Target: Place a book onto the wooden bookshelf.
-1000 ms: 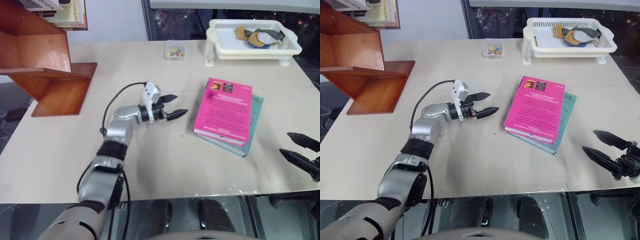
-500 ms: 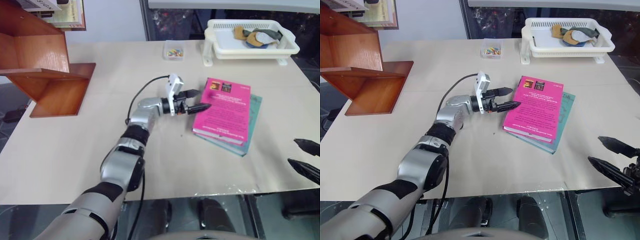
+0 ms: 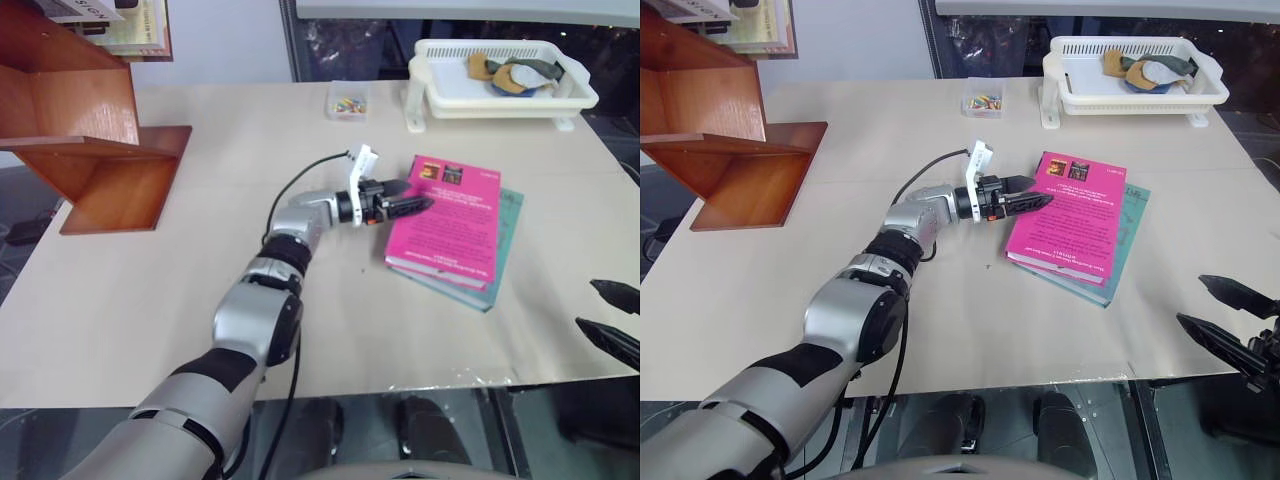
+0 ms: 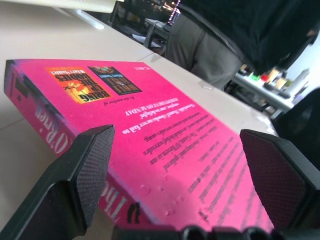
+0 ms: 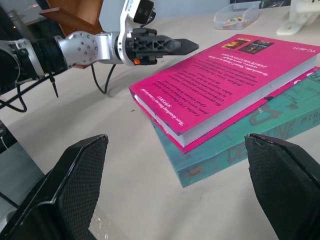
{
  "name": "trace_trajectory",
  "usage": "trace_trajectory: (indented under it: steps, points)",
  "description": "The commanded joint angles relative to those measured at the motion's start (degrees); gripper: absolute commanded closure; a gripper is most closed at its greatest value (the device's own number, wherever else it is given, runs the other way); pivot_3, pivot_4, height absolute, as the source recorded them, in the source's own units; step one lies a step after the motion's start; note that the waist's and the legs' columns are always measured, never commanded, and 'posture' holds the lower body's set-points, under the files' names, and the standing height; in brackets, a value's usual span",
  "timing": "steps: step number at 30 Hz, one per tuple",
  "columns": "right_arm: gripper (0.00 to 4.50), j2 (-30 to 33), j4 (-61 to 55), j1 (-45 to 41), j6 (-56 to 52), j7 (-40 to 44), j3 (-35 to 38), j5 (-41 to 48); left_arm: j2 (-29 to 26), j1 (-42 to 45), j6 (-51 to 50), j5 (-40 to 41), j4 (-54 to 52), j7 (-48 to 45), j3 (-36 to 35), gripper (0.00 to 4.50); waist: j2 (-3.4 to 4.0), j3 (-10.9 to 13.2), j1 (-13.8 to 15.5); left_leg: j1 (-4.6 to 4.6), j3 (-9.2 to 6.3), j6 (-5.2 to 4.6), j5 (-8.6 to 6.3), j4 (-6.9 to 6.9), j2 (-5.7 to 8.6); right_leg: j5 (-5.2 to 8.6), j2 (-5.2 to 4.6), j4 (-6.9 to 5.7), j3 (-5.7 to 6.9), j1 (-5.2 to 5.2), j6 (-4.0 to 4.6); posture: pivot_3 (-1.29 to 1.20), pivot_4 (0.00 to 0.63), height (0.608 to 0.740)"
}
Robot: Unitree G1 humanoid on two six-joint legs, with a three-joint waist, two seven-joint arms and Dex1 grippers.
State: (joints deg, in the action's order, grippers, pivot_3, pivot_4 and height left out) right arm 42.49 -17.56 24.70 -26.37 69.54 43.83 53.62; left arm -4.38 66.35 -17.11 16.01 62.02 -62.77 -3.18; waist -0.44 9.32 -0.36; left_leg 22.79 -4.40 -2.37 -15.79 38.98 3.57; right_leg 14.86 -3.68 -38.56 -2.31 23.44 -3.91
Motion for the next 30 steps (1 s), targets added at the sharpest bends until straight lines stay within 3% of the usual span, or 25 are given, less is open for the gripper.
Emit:
trace_trajectory:
  steps: [1,13,18,23,30]
  points:
    - [0.0,-0.2,-0.3,0.1,1.0,-0.1,1.9,0.2,-0.9,2.2,-6.6,0.4,0.6,-0.2,-0.8,0.06,0.0,0.0,-0.1,0.0,0.0,0.0,0.0,0.01,0.0,0.0,0.0,-0.01,0.0,0.0,0.0,0.0,0.15,0.74]
    - [0.0,0.1,1.9,-0.7,1.7,0.6,0.4,-2.3,-1.2,0.6,-7.7,-1.6,-1.2,5.8,-0.8,0.06,0.0,0.0,0.0,-0.01,0.0,0.01,0.0,0.14,0.0,0.0,-0.01,-0.19,-0.01,0.0,0.0,0.0,0.15,0.74]
    - [0.0,0.2,2.4,-1.3,1.5,0.6,0.5,-2.5,-0.8,2.0,-9.2,1.6,-1.4,7.7,-4.6,0.06,-0.01,0.0,0.0,-0.01,-0.01,0.01,0.0,0.15,0.0,0.0,-0.03,-0.19,-0.02,0.01,0.0,0.0,0.15,0.74]
    - [0.0,0.3,2.6,-1.9,1.4,0.5,0.4,-2.7,0.2,0.5,-10.6,4.3,-7.2,3.5,-5.2,0.06,-0.01,0.0,0.0,0.0,0.0,0.02,0.01,0.15,0.0,0.0,-0.03,-0.19,-0.02,0.01,0.0,0.0,0.15,0.74]
    - [0.0,0.4,3.0,-2.5,0.9,0.3,0.1,-2.8,-2.9,1.6,-17.5,10.3,-8.4,7.8,-12.0,0.06,0.0,0.0,-0.4,-0.02,0.0,0.02,0.0,0.15,-0.04,0.0,-0.02,-0.23,-0.04,0.02,0.0,0.0,0.15,0.74]
